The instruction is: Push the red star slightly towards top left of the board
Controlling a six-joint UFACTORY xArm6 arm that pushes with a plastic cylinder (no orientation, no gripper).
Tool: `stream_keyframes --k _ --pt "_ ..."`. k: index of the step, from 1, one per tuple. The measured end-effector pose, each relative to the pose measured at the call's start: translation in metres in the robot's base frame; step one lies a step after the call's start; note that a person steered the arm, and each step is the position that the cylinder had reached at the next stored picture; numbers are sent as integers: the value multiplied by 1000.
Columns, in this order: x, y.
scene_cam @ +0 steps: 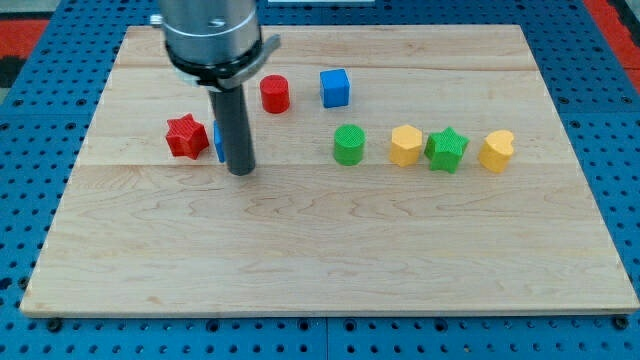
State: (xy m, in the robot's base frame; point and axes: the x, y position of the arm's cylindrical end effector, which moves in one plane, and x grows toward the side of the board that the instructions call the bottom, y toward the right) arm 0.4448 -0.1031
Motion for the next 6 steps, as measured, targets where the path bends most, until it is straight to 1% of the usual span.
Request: stream_keyframes --k 2,3,4,5,6 --pt "-70 -4" --pt "-85 -10" --pt "-29 -9" --pt "-3 -27" --pt "-35 -69"
